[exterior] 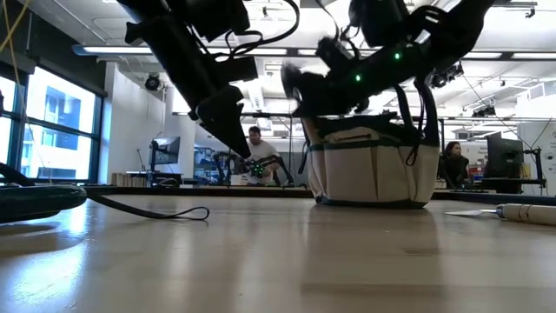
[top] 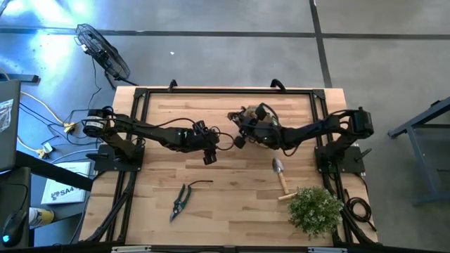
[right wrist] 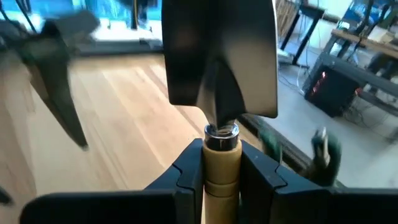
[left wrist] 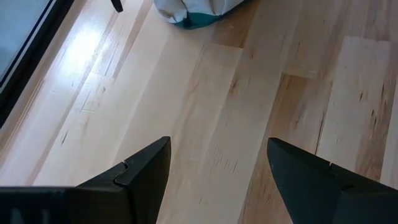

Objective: Pick & Place Garden tools in Gardening bag
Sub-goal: Put the bottom left brown trowel into the light brown gardening bag

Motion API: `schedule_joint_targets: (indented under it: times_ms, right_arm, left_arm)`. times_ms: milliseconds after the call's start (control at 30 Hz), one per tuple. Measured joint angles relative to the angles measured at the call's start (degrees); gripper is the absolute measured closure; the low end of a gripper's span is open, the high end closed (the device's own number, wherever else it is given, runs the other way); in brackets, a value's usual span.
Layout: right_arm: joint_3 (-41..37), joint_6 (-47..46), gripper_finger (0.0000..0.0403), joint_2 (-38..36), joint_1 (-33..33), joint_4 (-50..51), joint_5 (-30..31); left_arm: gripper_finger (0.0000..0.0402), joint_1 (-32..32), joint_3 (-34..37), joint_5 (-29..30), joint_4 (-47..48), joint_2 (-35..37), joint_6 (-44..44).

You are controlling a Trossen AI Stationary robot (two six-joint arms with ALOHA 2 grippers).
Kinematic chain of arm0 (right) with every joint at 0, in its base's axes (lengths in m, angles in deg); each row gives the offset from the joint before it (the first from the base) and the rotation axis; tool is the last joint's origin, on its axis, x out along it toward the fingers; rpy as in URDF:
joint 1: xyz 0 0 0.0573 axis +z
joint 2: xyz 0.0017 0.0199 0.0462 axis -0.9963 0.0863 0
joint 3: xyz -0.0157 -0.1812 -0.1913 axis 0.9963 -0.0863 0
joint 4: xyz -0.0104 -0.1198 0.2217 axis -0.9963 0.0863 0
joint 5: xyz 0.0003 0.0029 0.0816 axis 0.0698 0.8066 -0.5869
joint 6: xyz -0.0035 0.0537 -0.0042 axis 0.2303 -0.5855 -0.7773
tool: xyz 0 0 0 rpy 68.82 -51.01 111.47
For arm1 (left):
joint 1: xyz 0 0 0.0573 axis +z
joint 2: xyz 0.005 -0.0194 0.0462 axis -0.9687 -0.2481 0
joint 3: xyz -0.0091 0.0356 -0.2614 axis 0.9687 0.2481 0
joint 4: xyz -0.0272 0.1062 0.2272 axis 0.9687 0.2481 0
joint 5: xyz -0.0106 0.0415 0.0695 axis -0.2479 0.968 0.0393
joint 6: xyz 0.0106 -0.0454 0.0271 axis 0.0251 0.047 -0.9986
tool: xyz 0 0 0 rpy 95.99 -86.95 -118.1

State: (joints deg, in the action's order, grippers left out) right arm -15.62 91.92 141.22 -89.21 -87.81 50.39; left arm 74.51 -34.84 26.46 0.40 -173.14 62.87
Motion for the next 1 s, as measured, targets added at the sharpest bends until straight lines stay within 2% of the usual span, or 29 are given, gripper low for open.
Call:
schedule_joint_targets:
  times_ms: [533,633,833,1000]
  right_arm:
    - [0.04,-7.18,0.0345,-0.02,0.05,4.52,-0.86]
    - [0.04,-9.03,0.0345,-0.02,0.96,6.37,-0.84]
    - [0.04,-9.69,0.0345,-0.02,2.87,7.46,0.92]
    - [0.04,-9.69,0.0345,-0.02,3.73,7.58,0.95]
  left_arm:
    - [0.0144,0.0,0.0,-0.66,-0.91,0.0,0.15]
    - [0.0144,-0.02,0.02,2.63,-3.6,0.0,-0.12]
    - [0.0144,0.0,0.02,15.22,-14.03,0.0,-3.43]
    - [0.0144,0.0,0.02,17.75,-22.35,0.0,-5.49]
